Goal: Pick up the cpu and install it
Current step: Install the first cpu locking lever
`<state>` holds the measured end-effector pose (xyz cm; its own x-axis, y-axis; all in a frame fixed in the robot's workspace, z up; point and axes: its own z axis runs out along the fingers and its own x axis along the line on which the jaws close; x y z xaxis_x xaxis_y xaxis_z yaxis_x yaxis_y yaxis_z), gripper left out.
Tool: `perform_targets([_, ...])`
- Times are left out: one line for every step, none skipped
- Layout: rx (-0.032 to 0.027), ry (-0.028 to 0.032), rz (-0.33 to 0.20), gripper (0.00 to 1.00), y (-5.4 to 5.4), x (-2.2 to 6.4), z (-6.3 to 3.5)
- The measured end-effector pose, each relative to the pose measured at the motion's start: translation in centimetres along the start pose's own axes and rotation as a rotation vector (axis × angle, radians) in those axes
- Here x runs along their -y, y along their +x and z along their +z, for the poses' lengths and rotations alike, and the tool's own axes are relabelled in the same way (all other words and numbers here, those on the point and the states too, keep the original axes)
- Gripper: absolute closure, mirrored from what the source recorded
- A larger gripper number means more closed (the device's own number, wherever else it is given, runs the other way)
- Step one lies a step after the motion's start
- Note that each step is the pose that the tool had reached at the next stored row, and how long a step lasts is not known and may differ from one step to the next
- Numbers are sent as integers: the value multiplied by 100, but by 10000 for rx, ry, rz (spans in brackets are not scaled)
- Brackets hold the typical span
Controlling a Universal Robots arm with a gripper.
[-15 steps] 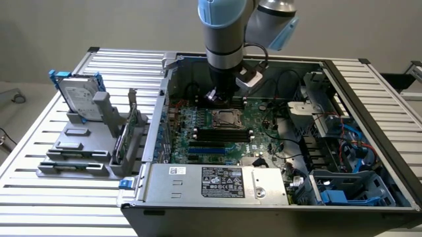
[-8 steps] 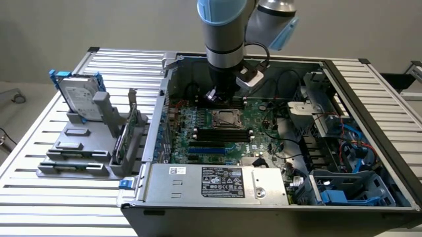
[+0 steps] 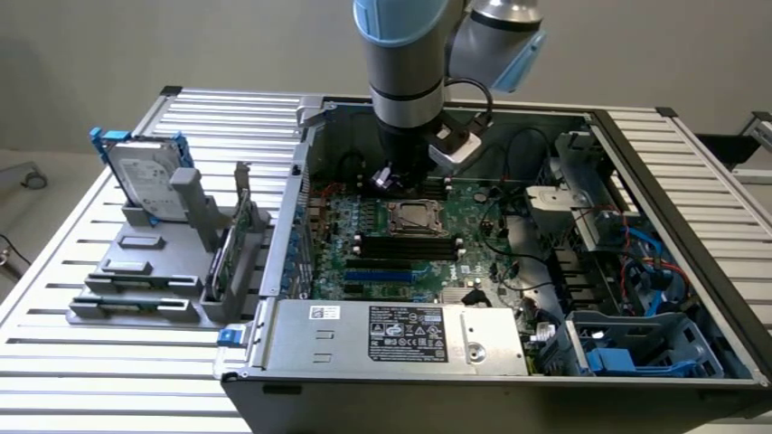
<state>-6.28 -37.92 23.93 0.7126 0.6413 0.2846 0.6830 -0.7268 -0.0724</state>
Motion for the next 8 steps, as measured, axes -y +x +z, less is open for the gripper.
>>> perform_targets([-1, 1, 0, 89, -18, -8, -15])
perform_targets([1, 3, 0, 89, -35, -17, -31])
perform_targets([3, 5, 1, 89, -50, -25, -47])
perform_targets([6, 7, 3, 89, -65, -33, -64])
perform_targets([11, 11, 4, 89, -80, -42, -80])
perform_targets([17, 16, 6, 89, -93, -50, -95])
perform_targets([25, 25, 10, 89, -106, -57, -108])
perform_targets([36, 33, 14, 89, -117, -64, -119])
